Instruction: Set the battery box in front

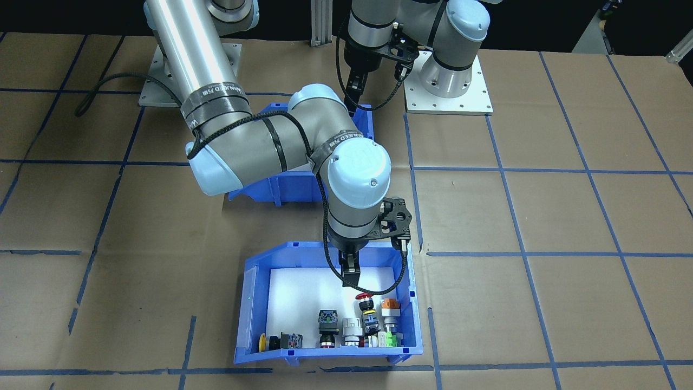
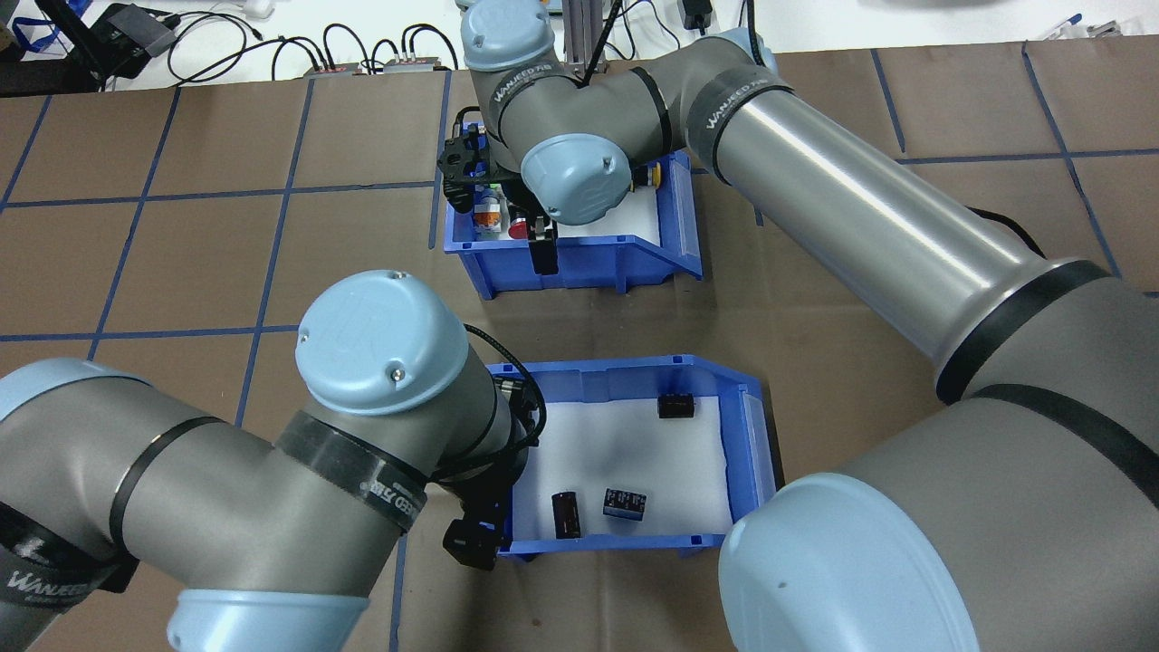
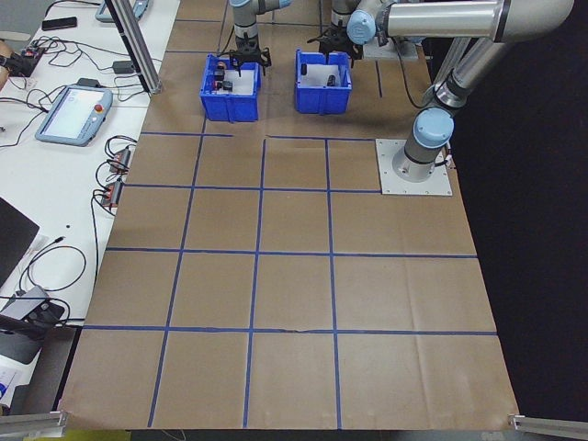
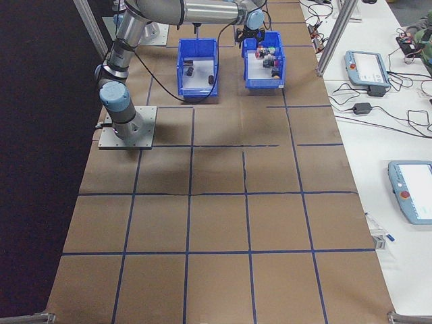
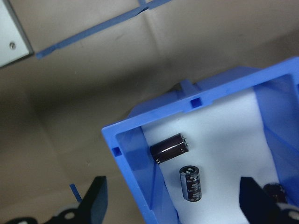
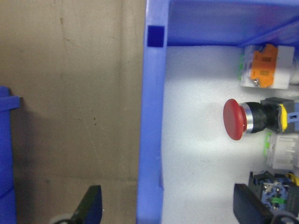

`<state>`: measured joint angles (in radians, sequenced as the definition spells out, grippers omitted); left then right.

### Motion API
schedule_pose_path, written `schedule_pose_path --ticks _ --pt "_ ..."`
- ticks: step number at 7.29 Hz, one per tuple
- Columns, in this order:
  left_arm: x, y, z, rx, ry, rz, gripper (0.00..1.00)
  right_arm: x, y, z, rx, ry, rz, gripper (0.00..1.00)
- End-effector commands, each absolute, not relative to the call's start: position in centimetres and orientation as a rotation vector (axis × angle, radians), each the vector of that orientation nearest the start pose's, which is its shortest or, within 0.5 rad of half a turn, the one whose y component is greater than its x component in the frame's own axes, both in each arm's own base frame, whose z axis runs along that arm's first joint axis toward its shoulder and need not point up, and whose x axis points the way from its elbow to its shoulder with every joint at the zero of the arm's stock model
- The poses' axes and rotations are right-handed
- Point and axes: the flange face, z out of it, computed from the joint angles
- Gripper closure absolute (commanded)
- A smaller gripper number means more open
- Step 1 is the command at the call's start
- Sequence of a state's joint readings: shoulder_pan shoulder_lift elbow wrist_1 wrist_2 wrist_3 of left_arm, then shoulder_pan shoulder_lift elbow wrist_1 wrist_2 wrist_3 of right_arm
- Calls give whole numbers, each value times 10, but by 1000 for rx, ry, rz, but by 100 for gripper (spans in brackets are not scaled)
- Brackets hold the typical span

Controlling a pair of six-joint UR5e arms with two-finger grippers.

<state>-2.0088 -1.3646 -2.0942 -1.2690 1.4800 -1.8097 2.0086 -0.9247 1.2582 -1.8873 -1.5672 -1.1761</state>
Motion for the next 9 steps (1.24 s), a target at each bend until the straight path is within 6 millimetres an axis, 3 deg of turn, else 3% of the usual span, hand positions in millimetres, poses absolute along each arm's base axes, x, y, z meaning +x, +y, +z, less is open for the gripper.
schedule_pose_path --ticks 1,2,4,5,7,9 --pt "-296 -275 333 -2196 2301 127 2 424 -597 259 -2227 2203 36 18" --pt "-299 -270 325 -2239 2274 130 2 426 -596 262 -2231 2203 32 44" --pt "-304 -263 309 -2233 2240 140 2 428 -595 264 -2226 2192 18 78" --pt "-314 -263 299 -2243 2226 146 2 429 -595 270 -2230 2193 5 88" --pt "-346 -255 274 -2223 2266 143 2 425 -595 284 -2231 2203 -24 93" --pt "-354 -255 263 -2223 2255 138 2 390 -606 319 -2203 2265 -66 93"
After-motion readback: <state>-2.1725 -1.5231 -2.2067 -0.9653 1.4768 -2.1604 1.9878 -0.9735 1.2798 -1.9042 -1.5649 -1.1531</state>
